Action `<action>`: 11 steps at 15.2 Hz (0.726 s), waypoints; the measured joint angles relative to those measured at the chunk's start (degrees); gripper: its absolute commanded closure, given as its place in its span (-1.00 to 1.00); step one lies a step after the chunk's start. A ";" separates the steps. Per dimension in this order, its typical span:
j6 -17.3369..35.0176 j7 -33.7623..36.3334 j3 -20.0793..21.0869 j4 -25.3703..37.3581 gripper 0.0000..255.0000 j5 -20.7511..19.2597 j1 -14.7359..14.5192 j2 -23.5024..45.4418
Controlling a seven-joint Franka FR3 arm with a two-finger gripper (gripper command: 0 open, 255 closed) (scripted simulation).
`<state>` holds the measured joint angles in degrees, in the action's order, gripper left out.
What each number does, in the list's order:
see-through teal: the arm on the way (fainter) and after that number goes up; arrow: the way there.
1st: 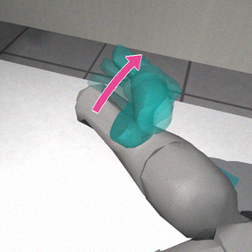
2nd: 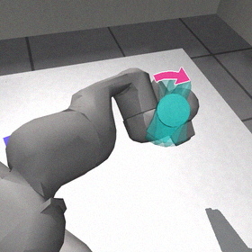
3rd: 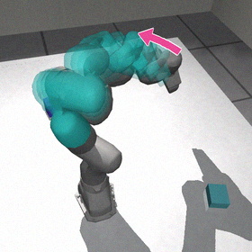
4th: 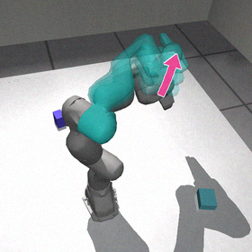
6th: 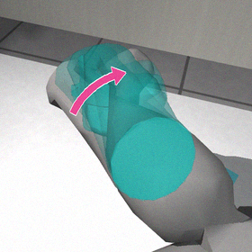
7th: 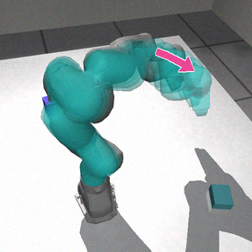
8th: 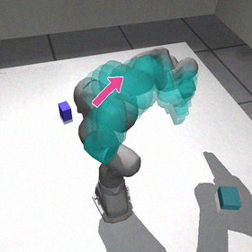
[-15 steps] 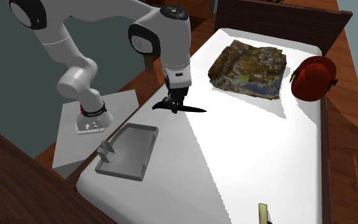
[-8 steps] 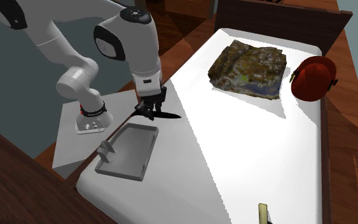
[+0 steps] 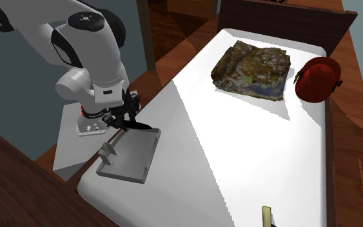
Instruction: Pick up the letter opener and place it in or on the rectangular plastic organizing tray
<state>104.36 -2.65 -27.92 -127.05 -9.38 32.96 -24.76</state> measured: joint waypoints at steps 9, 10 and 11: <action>5.72 -1.49 -1.91 -5.86 1.00 -1.20 1.00 -0.23; 6.63 -1.54 -2.09 -6.56 1.00 -1.23 1.01 -0.01; 7.37 -1.65 -2.29 -7.04 1.00 -1.23 1.00 0.26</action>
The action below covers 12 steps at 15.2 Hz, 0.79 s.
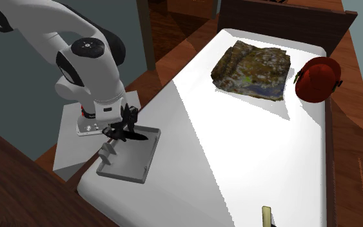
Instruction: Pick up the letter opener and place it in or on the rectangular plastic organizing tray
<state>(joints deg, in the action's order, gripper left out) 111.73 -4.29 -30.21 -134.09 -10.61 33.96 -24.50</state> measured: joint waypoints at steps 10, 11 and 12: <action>5.00 -0.30 -0.99 -3.66 1.00 -0.10 0.00 1.37; 5.01 -0.30 -0.99 -3.67 1.00 -0.10 0.00 1.38; 5.02 -0.30 -0.99 -3.67 1.00 -0.10 0.00 1.38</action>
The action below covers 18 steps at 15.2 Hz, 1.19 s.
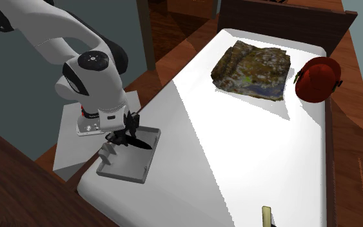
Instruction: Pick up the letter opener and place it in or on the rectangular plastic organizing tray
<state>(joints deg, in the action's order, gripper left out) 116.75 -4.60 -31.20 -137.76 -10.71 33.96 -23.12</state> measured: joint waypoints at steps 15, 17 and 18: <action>-7.62 0.31 1.41 5.68 -1.00 0.12 0.04 -2.05; -7.67 0.30 1.40 5.74 -1.00 0.13 0.04 -2.04; -7.69 0.30 1.40 5.75 -1.00 0.13 0.04 -2.03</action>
